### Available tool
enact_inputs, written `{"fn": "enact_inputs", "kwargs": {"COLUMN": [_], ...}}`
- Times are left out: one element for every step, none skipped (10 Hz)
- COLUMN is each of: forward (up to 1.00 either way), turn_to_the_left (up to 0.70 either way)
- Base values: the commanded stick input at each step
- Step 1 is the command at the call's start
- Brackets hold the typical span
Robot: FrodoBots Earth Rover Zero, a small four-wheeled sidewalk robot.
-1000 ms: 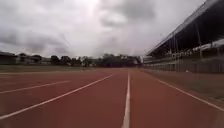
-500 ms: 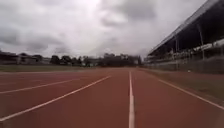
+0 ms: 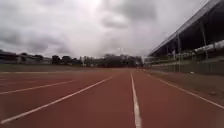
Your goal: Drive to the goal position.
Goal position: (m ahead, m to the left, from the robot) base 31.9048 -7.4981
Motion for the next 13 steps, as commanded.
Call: {"fn": "enact_inputs", "kwargs": {"forward": [0.70,0.70,0.70,0.70,0.70,0.70,0.70,0.70,0.70,0.70,0.70,0.70,0.70], "turn_to_the_left": [0.00,0.00,-0.18,-0.35,-0.35,-0.09,-0.03,0.00,0.00,0.00,0.00,0.00,0.00]}}
